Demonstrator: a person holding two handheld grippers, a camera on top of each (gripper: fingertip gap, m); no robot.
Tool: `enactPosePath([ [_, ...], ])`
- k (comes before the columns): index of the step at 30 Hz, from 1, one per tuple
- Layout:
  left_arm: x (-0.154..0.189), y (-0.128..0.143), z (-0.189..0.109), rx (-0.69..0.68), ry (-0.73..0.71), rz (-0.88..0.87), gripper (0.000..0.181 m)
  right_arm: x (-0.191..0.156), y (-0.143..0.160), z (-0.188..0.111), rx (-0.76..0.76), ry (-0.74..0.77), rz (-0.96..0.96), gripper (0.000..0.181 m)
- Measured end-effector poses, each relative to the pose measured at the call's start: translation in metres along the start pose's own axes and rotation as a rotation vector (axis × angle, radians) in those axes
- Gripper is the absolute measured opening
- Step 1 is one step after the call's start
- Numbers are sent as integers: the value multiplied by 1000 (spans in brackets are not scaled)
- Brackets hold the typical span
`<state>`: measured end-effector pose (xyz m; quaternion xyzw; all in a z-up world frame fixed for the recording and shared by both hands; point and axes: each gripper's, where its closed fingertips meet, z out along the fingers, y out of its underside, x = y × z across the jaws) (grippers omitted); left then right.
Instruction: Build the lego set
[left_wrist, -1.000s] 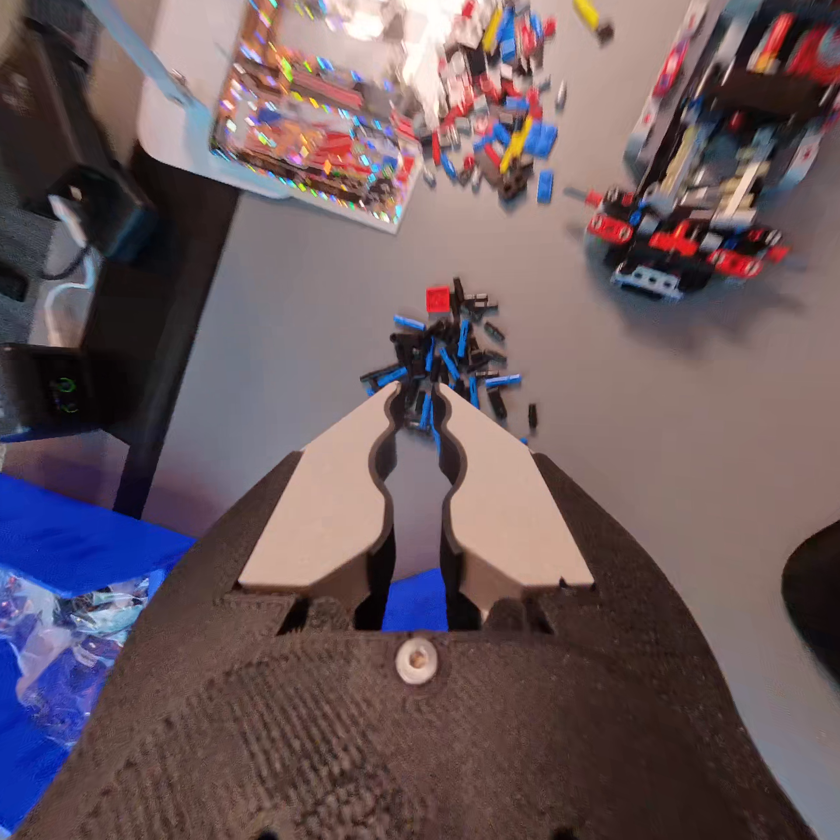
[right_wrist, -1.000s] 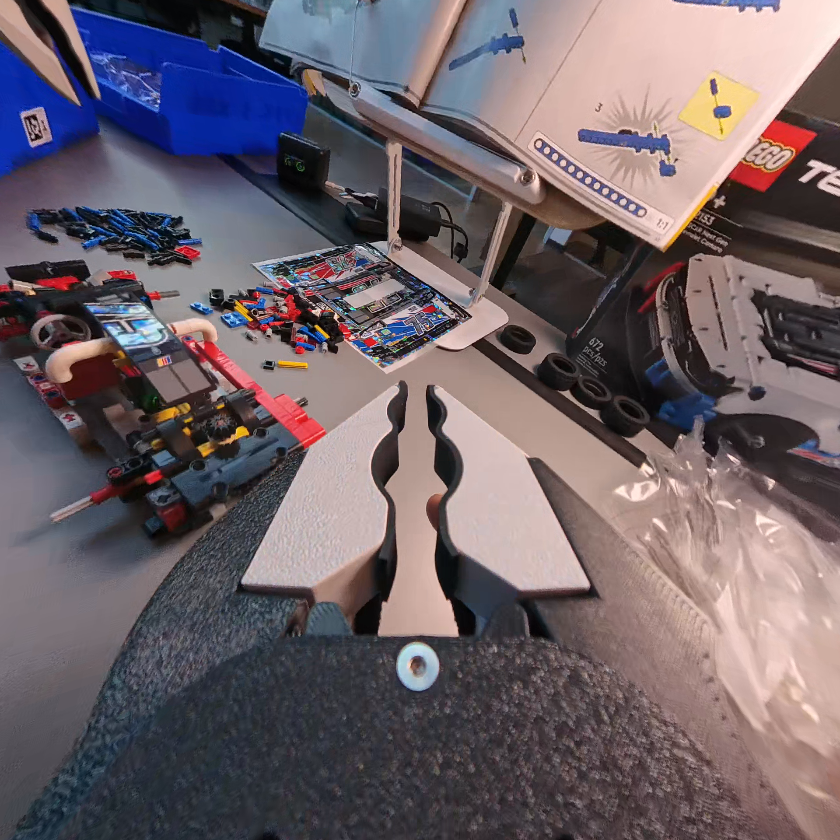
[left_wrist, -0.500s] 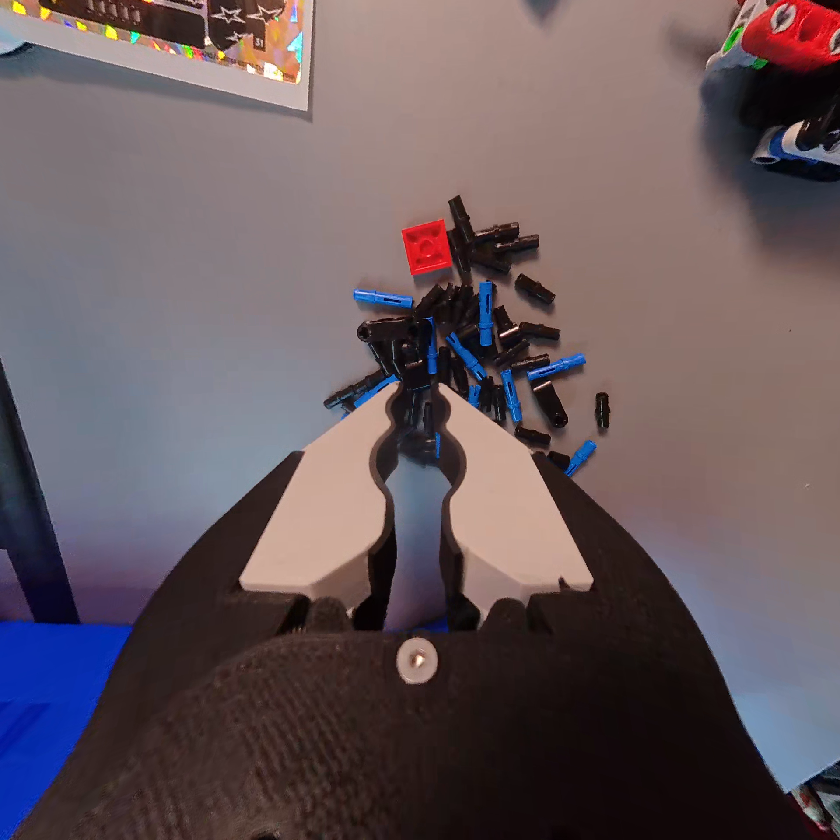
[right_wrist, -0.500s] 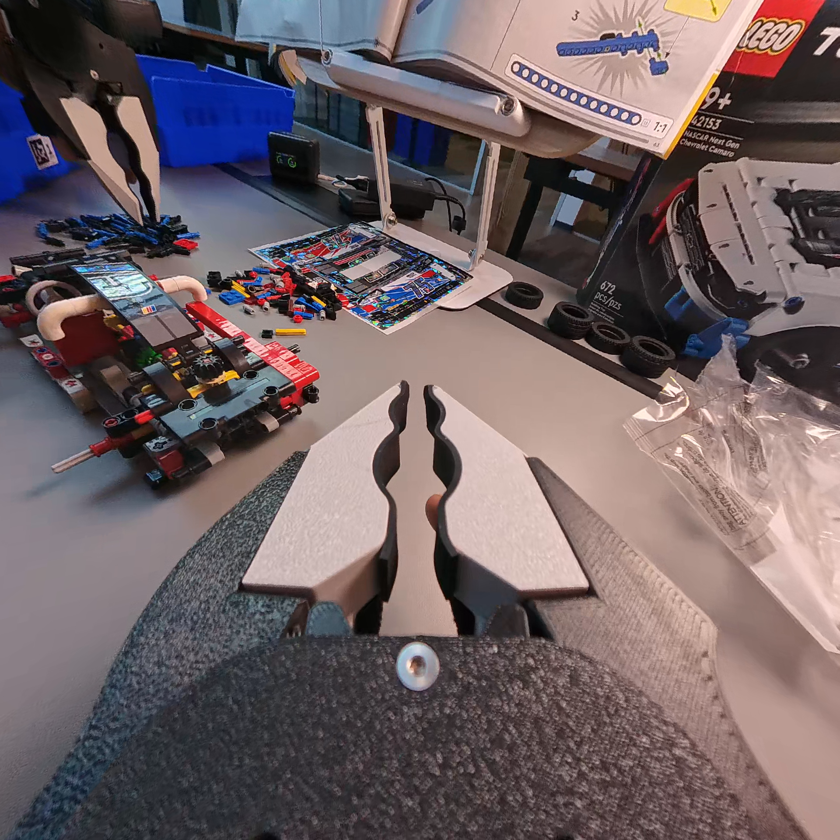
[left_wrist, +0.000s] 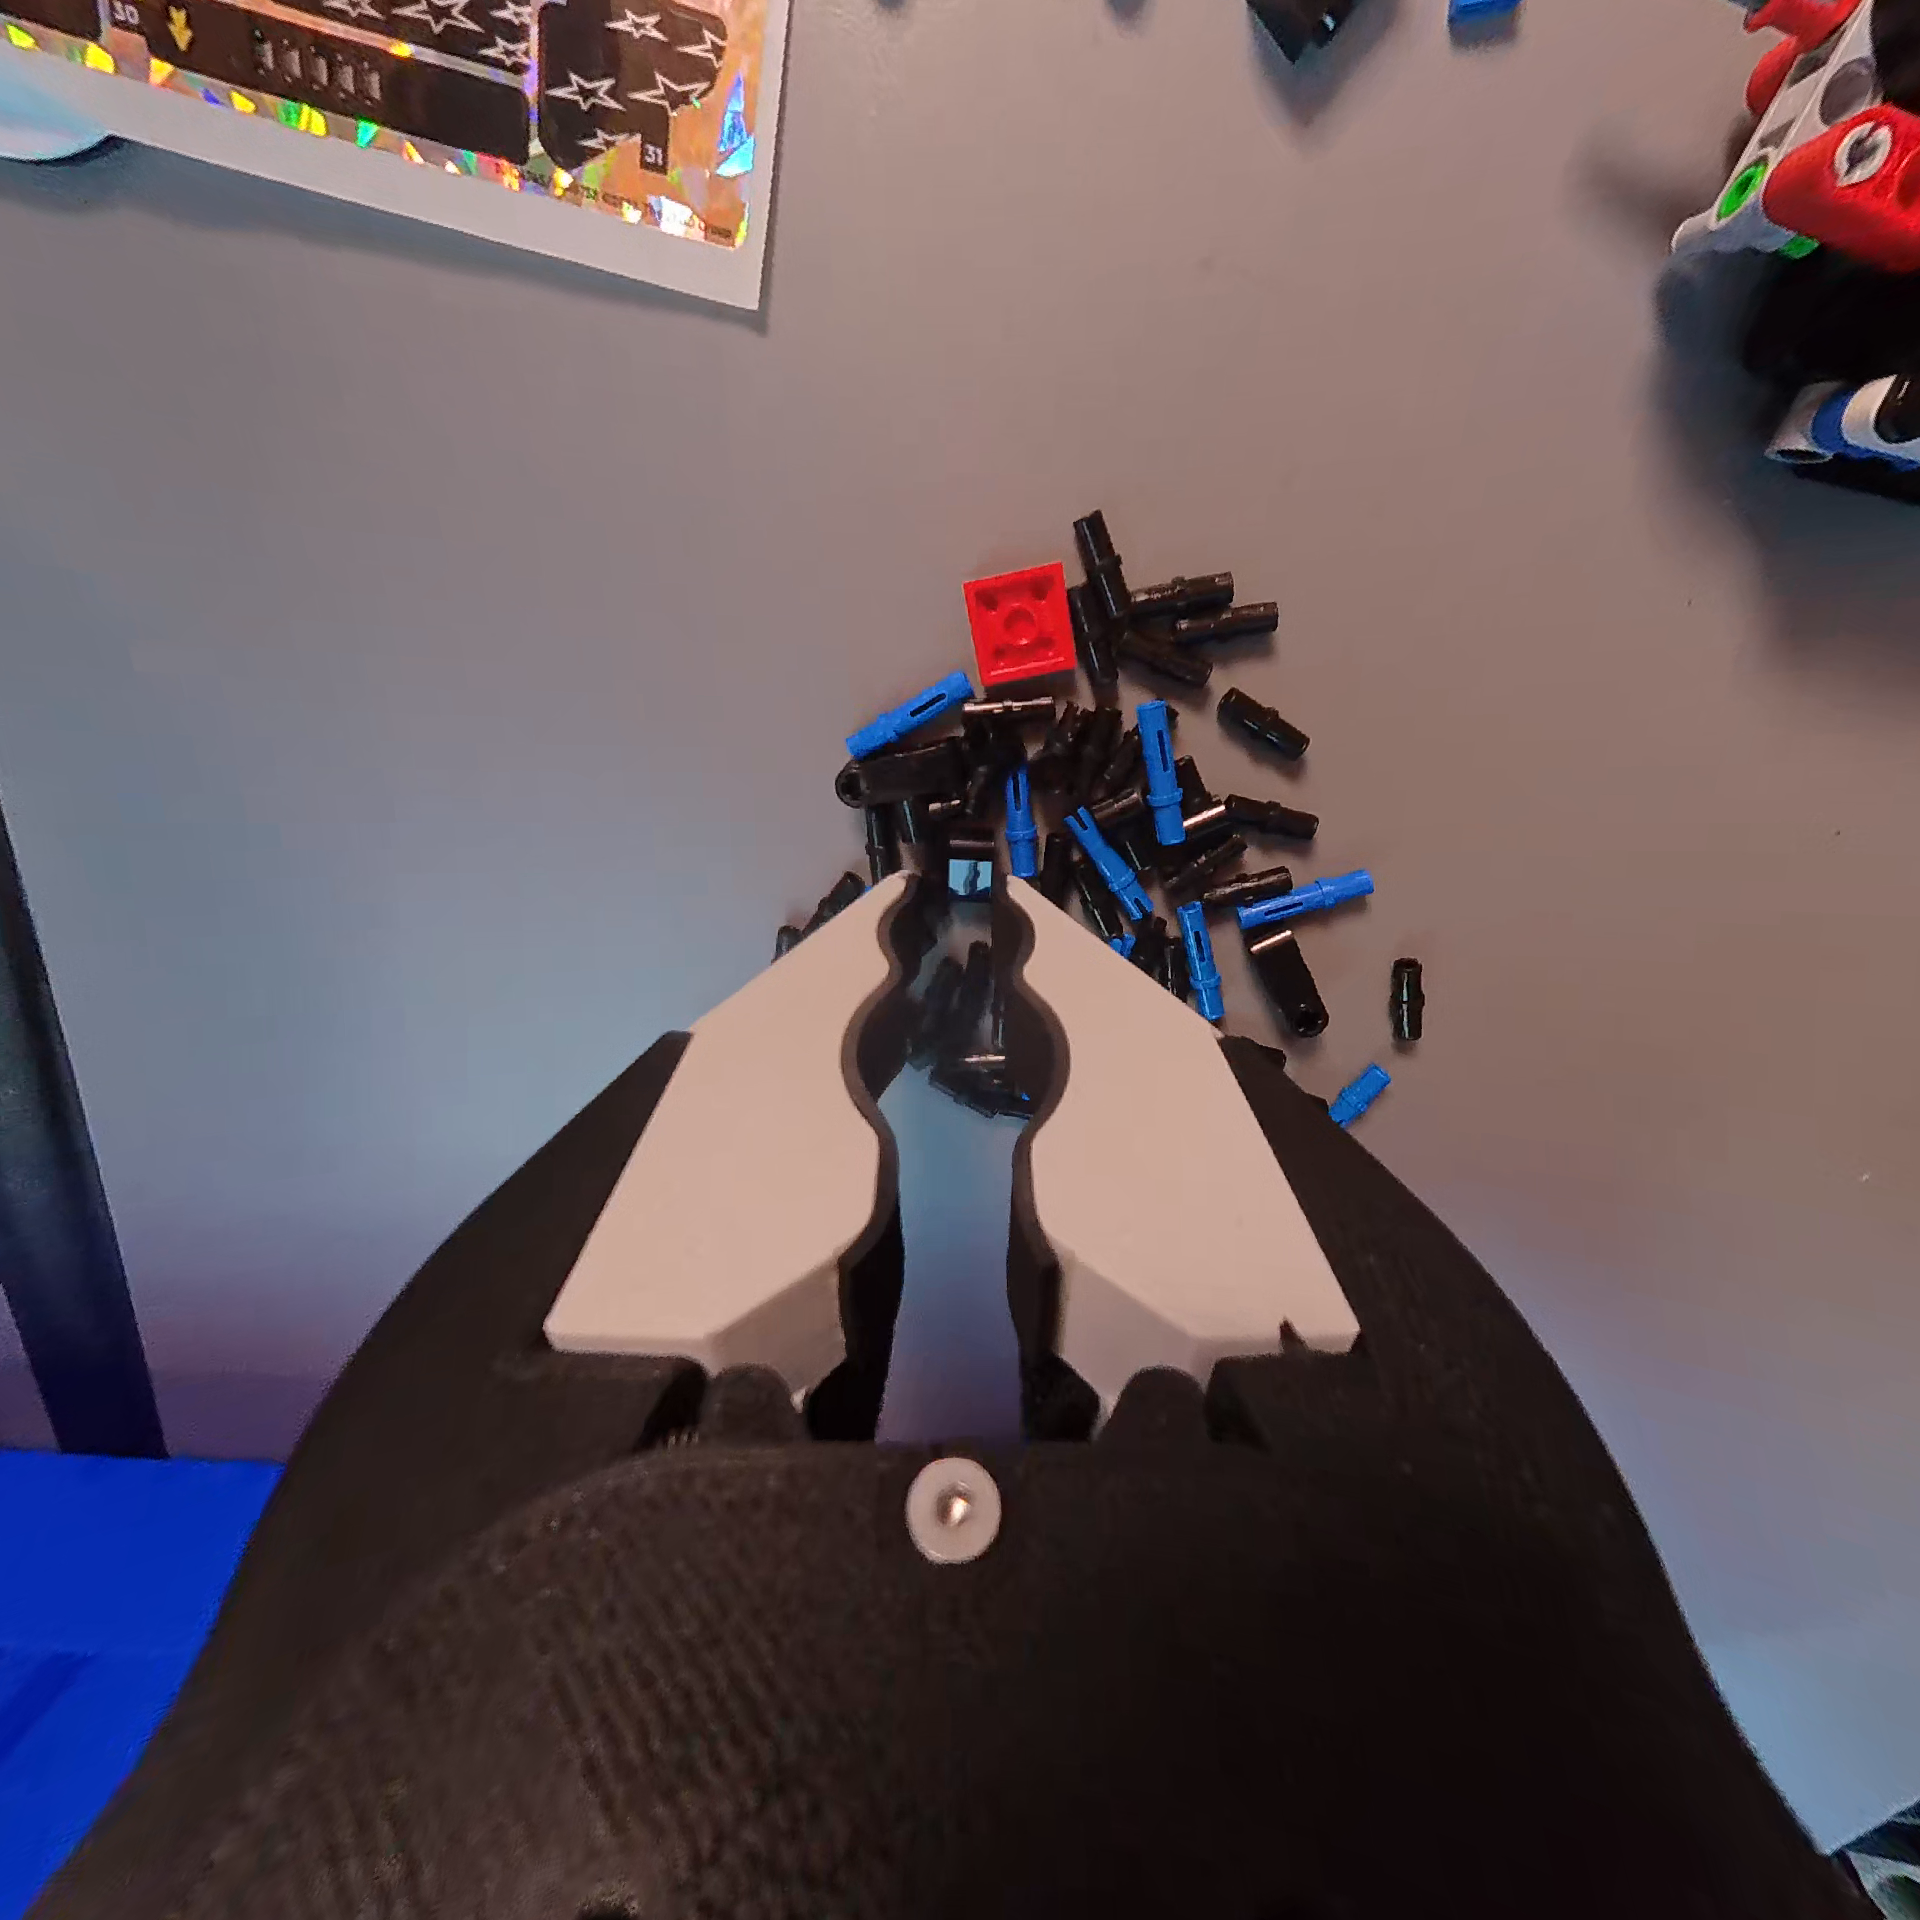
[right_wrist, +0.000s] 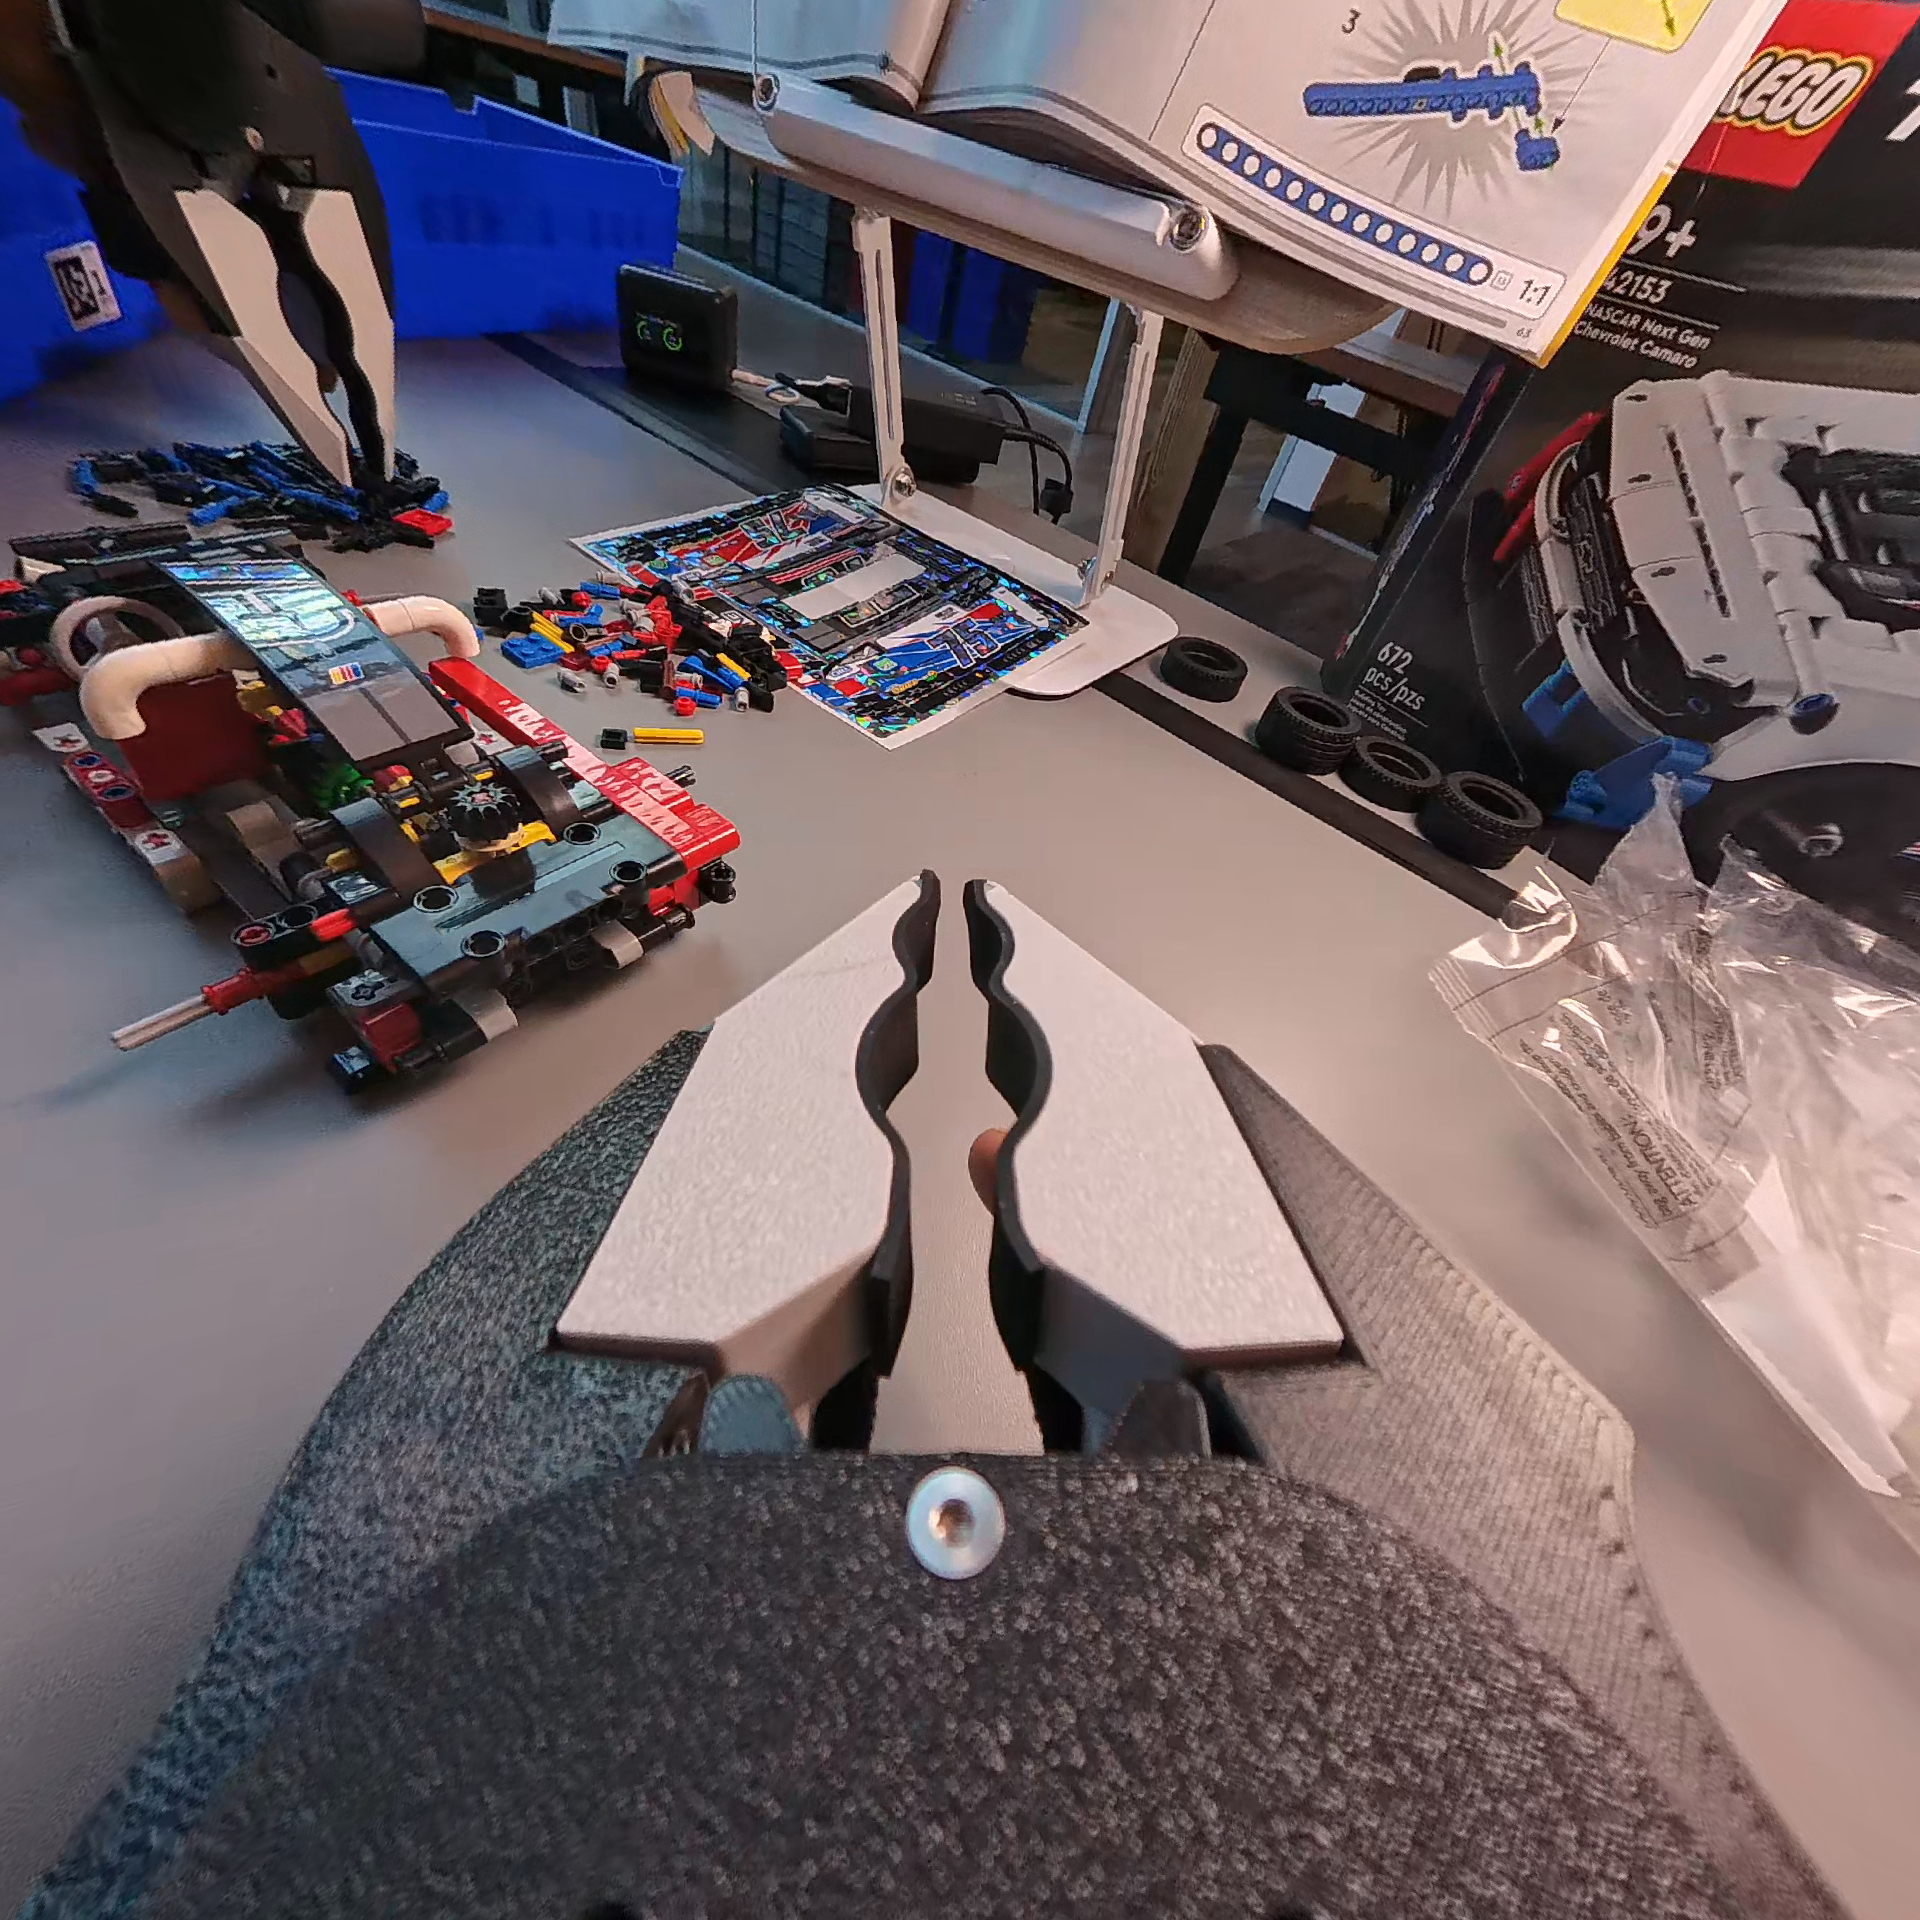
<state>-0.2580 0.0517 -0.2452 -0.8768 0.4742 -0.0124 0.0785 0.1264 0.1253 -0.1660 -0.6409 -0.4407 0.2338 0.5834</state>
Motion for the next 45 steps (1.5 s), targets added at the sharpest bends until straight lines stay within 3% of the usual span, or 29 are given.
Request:
enactPosePath([
  [4, 1, -2, -11, 56, 1, -18, 10, -1, 0, -1, 1, -1, -2, 3],
  [8, 11, -29, -52, 293, -2, -46, 10, -5, -6, -3, 18, -6, -22, 3],
  [14, 17, -41, -81, 469, -130, -1, 10, -17, -16, -3, 41, -30, -45, 3],
  [19, 56, -73, -107, 668, -182, 105, 10, -43, -52, -4, 96, -100, -98, 3],
  [22, 104, -102, -120, 820, -45, 151, 10, -83, -85, 0, 139, -244, -175, 6],
  [28, 206, -146, -156, 1156, 434, 240, 10, -182, -122, -9, 215, -605, -360, 17],
  [34, 249, -158, -179, 1402, 869, 167, 10, -222, -151, -29, 303, -796, -284, 22],
  [37, 258, -160, -176, 1424, 972, 148, 10, -230, -151, -33, 276, -872, -247, 25],
  [40, 265, -162, -165, 1387, 986, 158, 10, -236, -146, -38, 250, -928, -233, 22],
  [45, 280, -164, -136, 1199, 973, 189, 10, -243, -116, -43, 156, -969, -348, 13],
])
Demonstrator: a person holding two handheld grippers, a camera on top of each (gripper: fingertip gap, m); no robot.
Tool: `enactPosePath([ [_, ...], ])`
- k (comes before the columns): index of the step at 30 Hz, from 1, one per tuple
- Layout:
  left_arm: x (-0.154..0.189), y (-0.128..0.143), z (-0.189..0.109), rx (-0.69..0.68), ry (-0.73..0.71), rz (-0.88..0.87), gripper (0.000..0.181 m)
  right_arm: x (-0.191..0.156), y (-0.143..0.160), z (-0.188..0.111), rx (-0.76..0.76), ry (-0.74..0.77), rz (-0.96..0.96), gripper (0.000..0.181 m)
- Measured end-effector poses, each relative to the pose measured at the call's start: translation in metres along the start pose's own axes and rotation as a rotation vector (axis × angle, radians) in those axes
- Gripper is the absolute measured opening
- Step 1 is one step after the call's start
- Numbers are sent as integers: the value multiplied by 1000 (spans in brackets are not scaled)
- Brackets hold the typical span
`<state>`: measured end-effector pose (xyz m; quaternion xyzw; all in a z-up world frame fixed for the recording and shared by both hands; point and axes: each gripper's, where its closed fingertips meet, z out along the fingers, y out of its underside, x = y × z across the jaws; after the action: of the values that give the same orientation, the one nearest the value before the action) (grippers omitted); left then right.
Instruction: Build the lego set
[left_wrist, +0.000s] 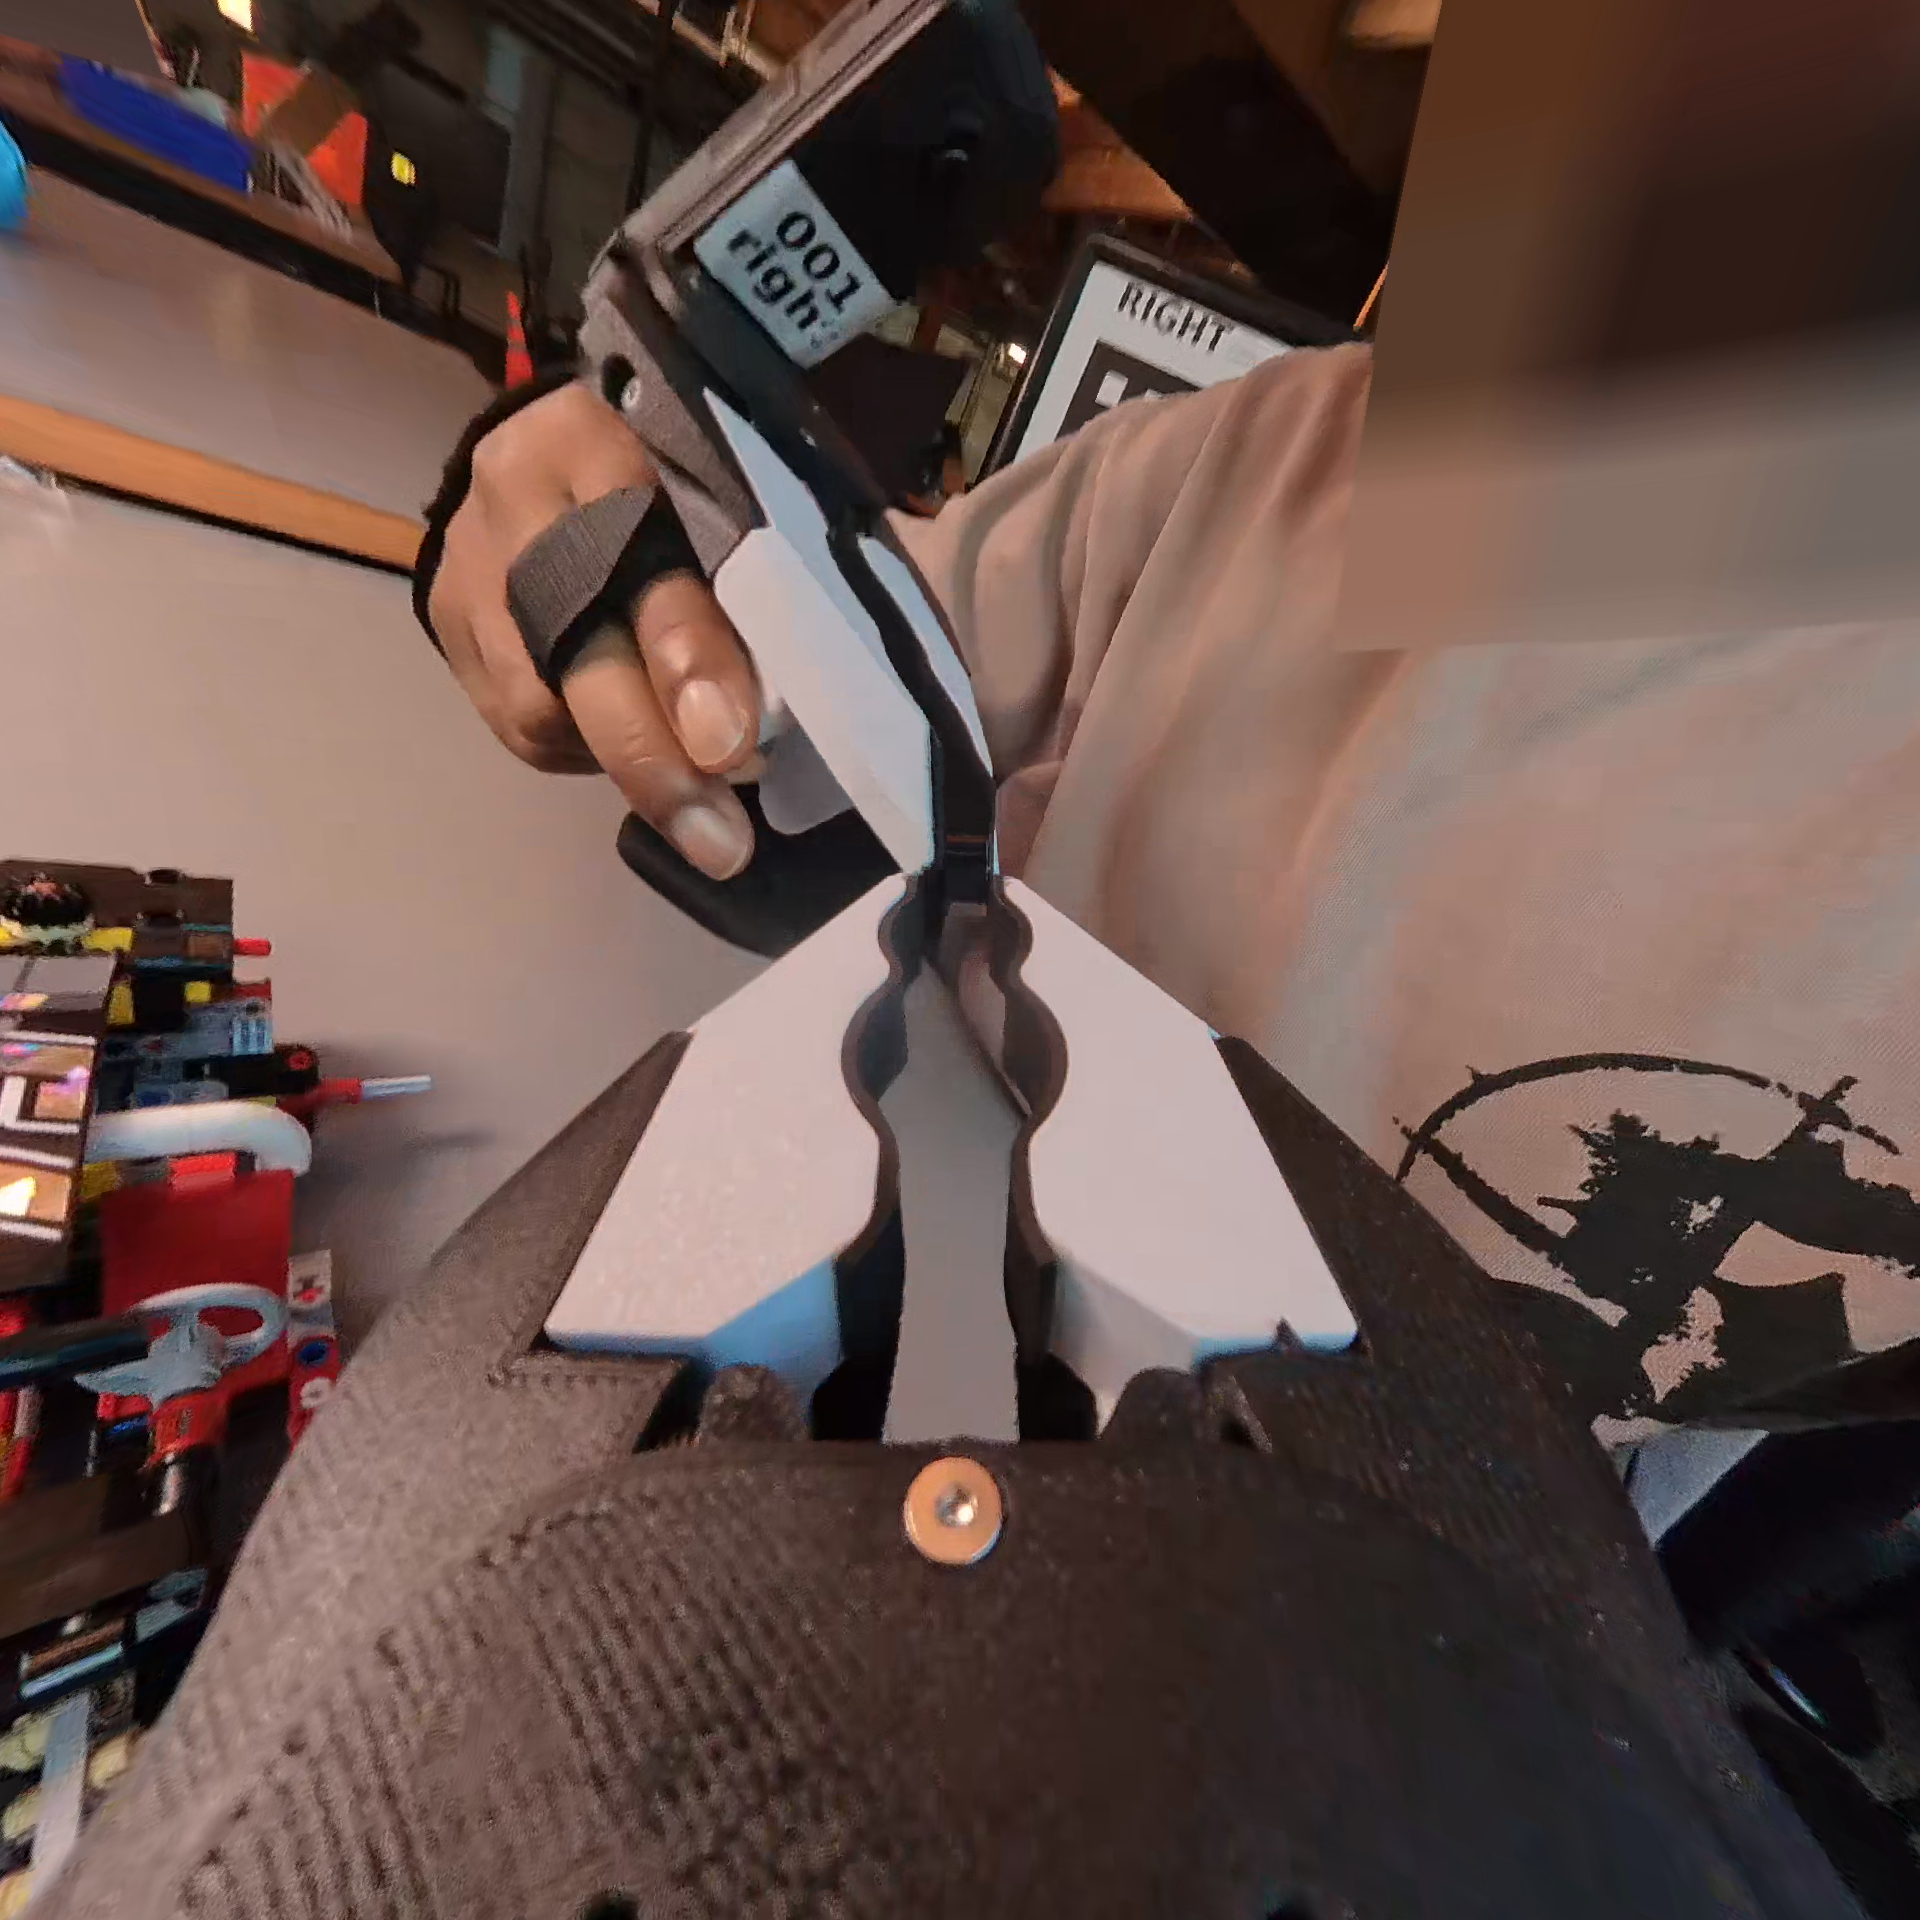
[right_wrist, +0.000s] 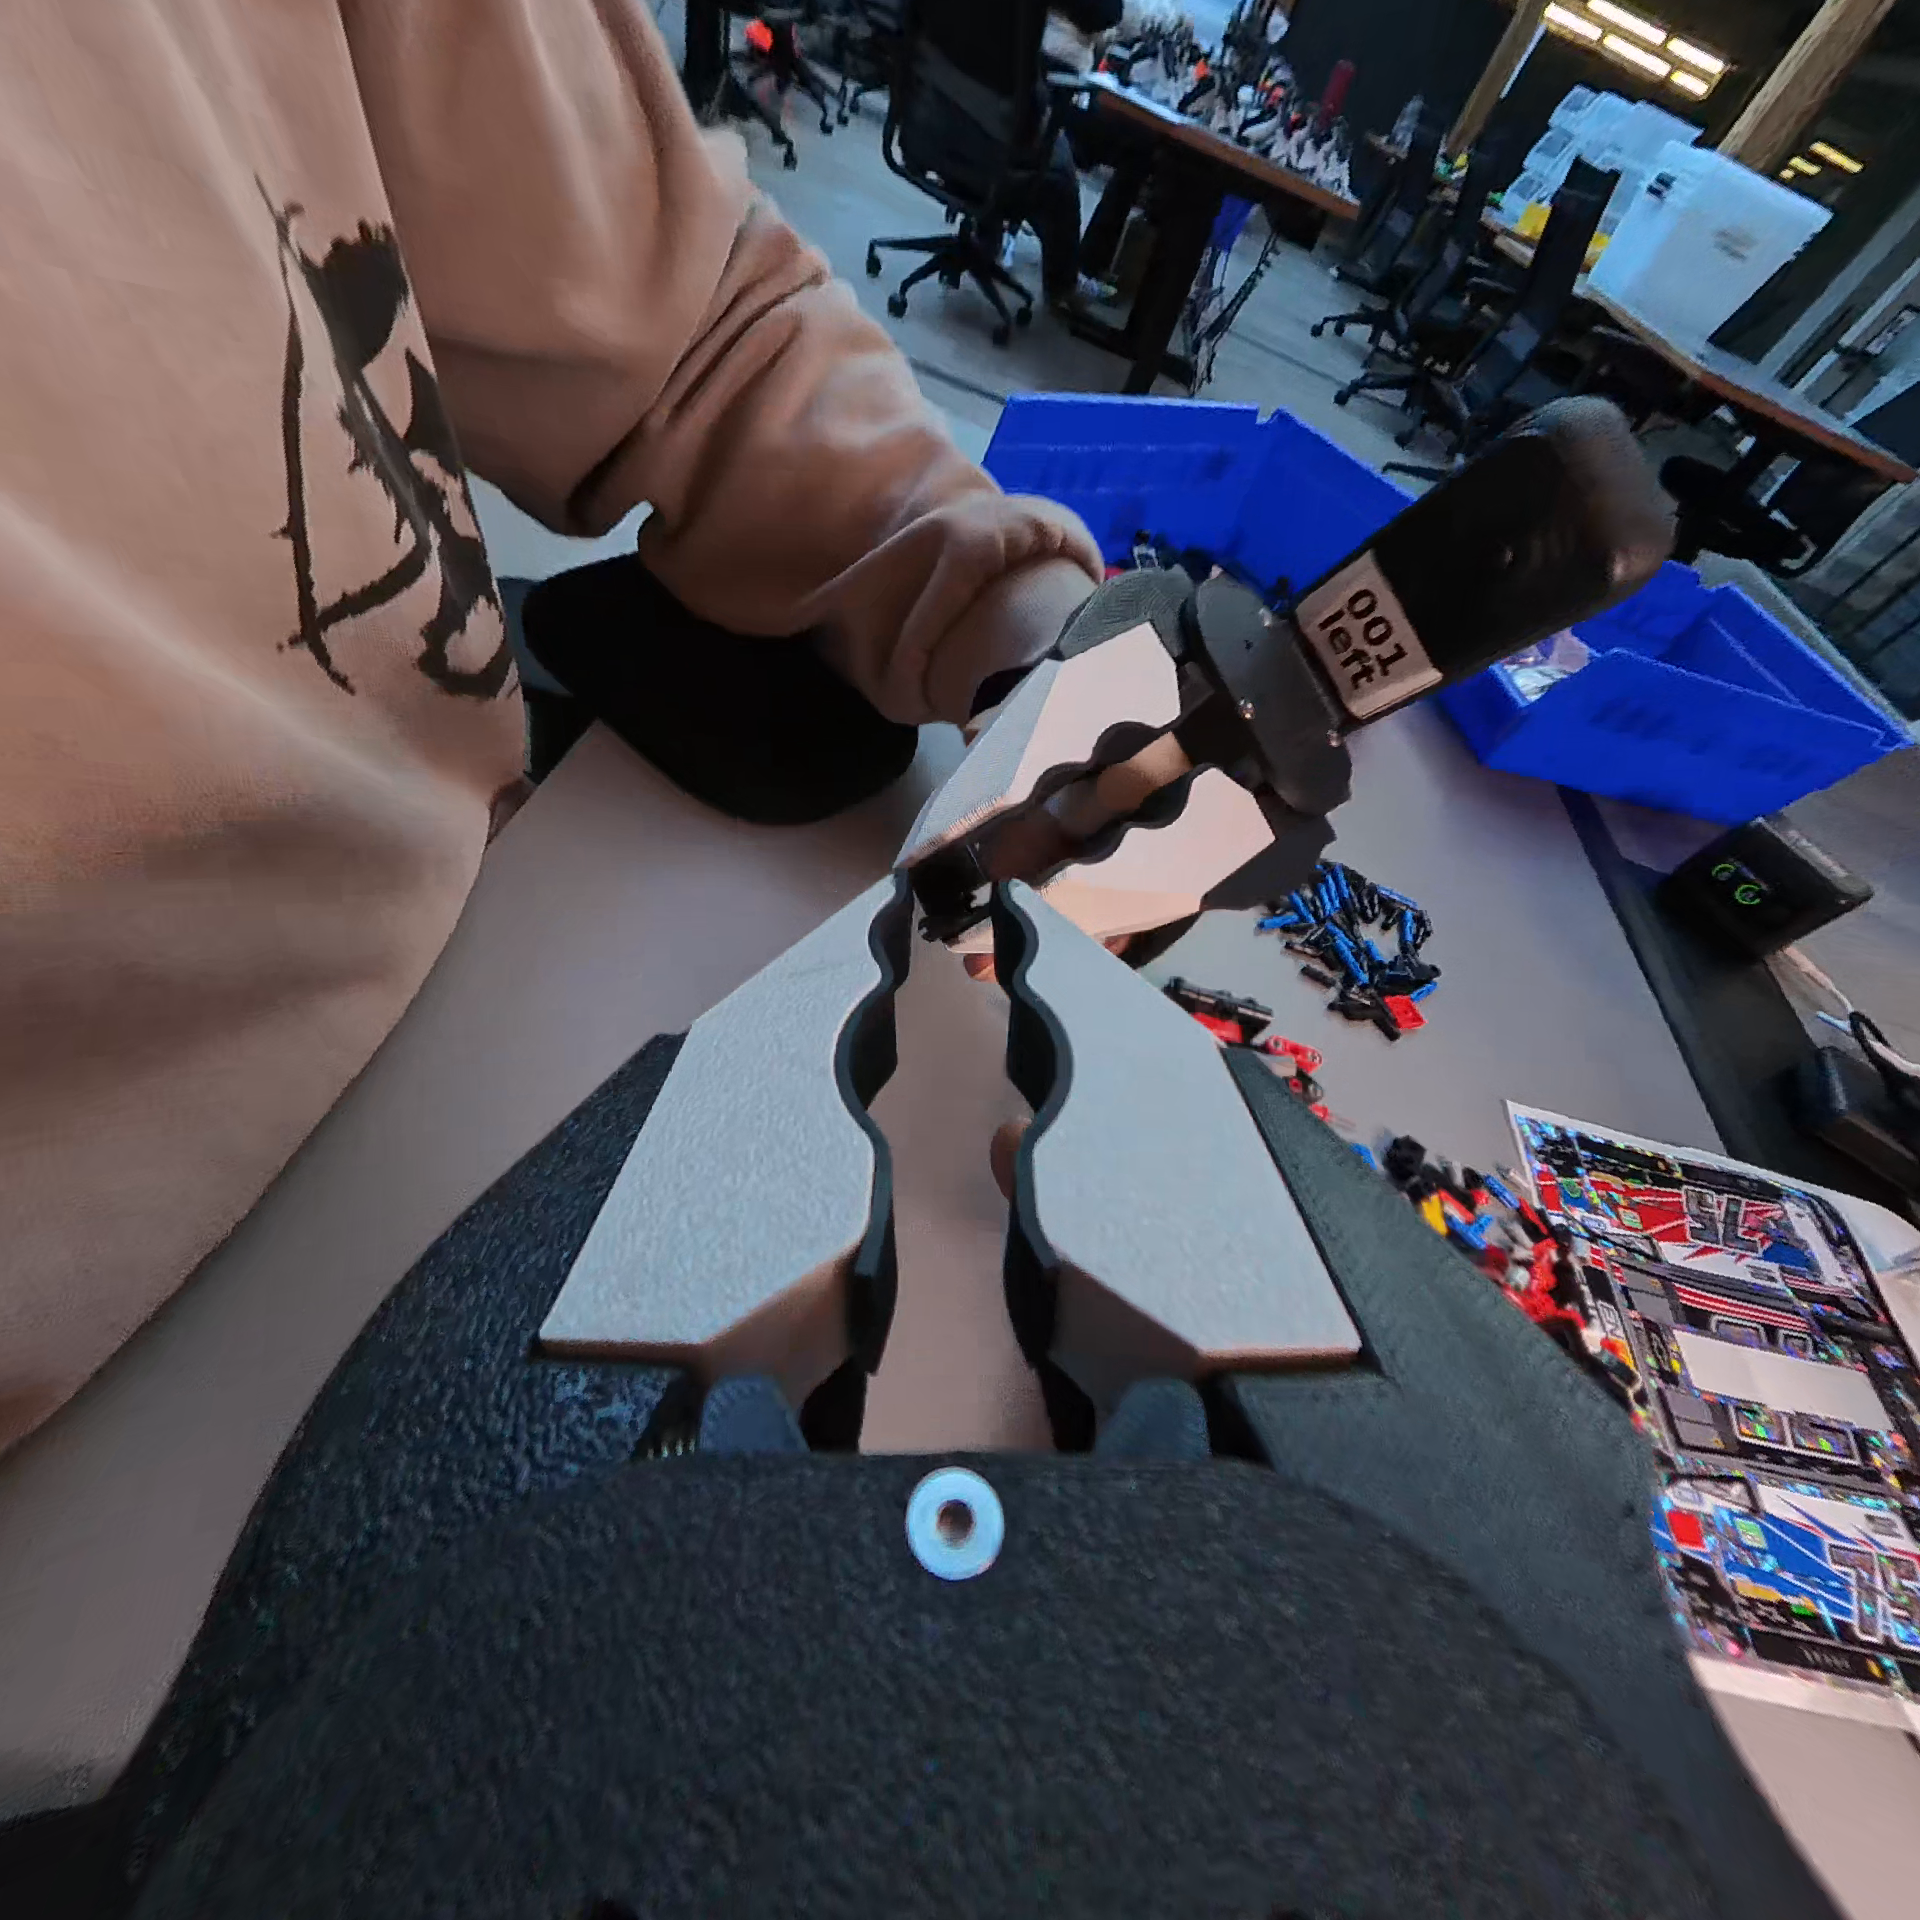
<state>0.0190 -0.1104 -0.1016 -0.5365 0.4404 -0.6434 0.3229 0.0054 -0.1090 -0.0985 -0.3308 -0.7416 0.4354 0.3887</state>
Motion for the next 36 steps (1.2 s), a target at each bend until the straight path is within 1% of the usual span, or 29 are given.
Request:
enactPosePath([
  [2, -12, 17, 3, -122, -75, 1, 10, -6, 20, 0, -96, 10, -78, 11],
  [4, -22, 37, 5, -261, -143, 6, 10, -14, 41, 0, -189, 27, -161, 4],
  [6, -36, 54, 6, -375, -225, 3, 9, -17, 65, 1, -271, 77, -226, 3],
  [7, -44, 62, 7, -423, -269, 6, 5, -20, 79, 1, -316, 97, -259, 2],
  [9, -59, 73, 10, -491, -350, 12, 5, -29, 104, 4, -371, 118, -295, 2],
  [11, -75, 88, 10, -591, -439, 57, 6, -34, 126, 6, -426, 147, -321, 2],
  [12, -79, 93, 10, -629, -466, 79, 6, -35, 137, 6, -464, 158, -334, 2],
  [13, -83, 96, 11, -651, -490, 94, 6, -32, 142, 5, -480, 191, -348, 2],
  [16, -88, 98, 7, -685, -542, 120, 6, -30, 144, 0, -501, 198, -295, 2],
  [19, -90, 105, -5, -755, -604, 130, 6, -27, 149, -8, -528, 195, -220, 3],
  [22, -86, 110, -12, -809, -642, 127, 6, -26, 151, -15, -521, 190, -137, 5],
  [24, -86, 112, -14, -820, -670, 127, 6, -27, 152, -18, -509, 187, -88, 5],
  [28, -86, 115, -14, -807, -676, 104, 6, -27, 151, -21, -495, 182, -5, 14],
  [33, -83, 113, -20, -763, -714, 101, 12, -24, 138, -34, -418, 208, 103, 15],
  [34, -80, 110, -22, -744, -723, 101, 12, -22, 134, -38, -390, 221, 127, 15],
  [36, -75, 99, -27, -659, -752, 103, 12, -15, 121, -50, -305, 267, 178, 15],
])
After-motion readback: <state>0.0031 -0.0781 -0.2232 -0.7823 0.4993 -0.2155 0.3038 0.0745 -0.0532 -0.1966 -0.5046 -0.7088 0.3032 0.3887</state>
